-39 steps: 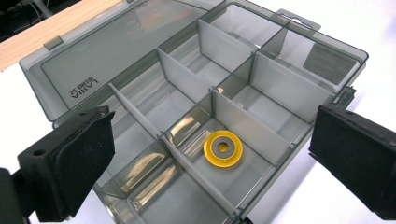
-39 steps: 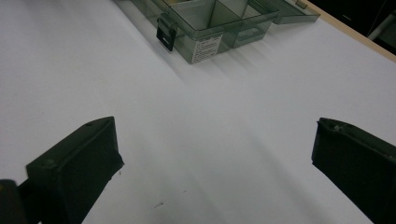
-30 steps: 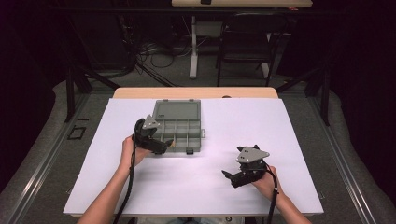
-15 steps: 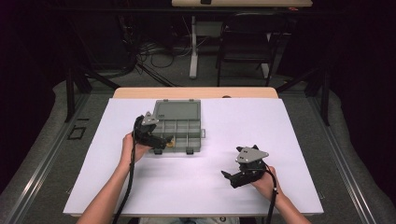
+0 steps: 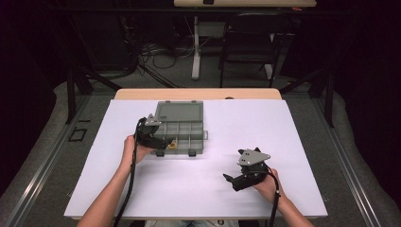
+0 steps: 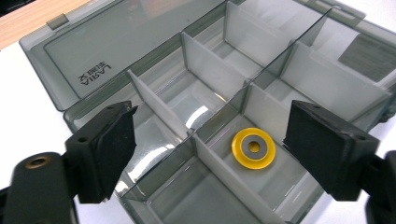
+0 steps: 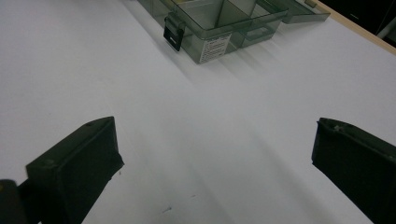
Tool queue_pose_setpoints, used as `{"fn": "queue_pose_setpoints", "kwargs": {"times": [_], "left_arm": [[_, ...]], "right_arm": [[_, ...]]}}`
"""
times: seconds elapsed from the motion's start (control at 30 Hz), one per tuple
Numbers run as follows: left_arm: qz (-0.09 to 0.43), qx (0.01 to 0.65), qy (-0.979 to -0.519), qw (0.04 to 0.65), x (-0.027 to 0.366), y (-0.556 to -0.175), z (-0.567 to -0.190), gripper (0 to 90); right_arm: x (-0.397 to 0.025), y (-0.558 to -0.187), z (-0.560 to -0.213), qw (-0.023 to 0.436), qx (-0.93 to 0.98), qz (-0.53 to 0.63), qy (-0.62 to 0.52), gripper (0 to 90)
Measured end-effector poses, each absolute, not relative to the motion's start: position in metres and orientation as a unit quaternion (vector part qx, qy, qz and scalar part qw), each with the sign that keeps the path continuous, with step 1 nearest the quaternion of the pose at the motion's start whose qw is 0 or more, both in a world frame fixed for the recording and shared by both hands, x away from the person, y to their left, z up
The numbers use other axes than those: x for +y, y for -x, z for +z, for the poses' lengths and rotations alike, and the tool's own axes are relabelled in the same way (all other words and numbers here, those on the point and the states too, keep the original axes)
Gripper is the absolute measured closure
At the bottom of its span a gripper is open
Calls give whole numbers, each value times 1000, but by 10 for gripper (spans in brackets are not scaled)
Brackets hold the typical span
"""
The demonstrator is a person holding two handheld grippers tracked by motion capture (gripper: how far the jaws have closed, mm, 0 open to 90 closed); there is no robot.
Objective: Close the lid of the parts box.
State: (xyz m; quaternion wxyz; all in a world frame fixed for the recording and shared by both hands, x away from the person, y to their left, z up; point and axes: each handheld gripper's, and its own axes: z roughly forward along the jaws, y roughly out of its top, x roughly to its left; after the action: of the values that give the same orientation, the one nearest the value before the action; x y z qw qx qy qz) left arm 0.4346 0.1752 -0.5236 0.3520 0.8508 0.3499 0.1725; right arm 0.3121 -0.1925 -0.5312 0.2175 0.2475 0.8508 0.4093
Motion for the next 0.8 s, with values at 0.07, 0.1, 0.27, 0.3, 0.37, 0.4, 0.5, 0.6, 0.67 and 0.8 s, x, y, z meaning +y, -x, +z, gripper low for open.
{"fn": "queue_pose_setpoints", "kwargs": {"times": [0.07,0.1,0.27,0.3,0.37,0.4,0.5,0.6,0.67,0.8], "left_arm": [[178,358,-849,346,176,-435,-524,241],[179,359,-848,347,177,-436,-525,257],[175,366,-845,349,179,-438,-528,350],[175,366,-845,348,179,-439,-528,362],[174,366,-845,350,179,-439,-529,389],[172,366,-845,350,178,-439,-529,404],[168,366,-842,359,178,-440,-531,436],[166,367,-843,357,178,-440,-532,471],[165,368,-844,354,177,-441,-533,493],[162,370,-844,351,177,-442,-536,507]], "right_arm": [[-193,-312,-531,217,852,408,-247,3],[-193,-312,-531,217,852,408,-247,4],[-192,-313,-532,216,852,408,-247,4],[-192,-313,-532,215,853,406,-246,4],[-191,-313,-533,215,853,407,-246,4],[-191,-313,-533,215,853,406,-246,4],[-190,-313,-533,216,854,407,-244,4],[-190,-313,-533,215,853,407,-244,4],[-190,-313,-533,215,853,408,-243,4],[-190,-313,-533,215,854,408,-241,4]]}}
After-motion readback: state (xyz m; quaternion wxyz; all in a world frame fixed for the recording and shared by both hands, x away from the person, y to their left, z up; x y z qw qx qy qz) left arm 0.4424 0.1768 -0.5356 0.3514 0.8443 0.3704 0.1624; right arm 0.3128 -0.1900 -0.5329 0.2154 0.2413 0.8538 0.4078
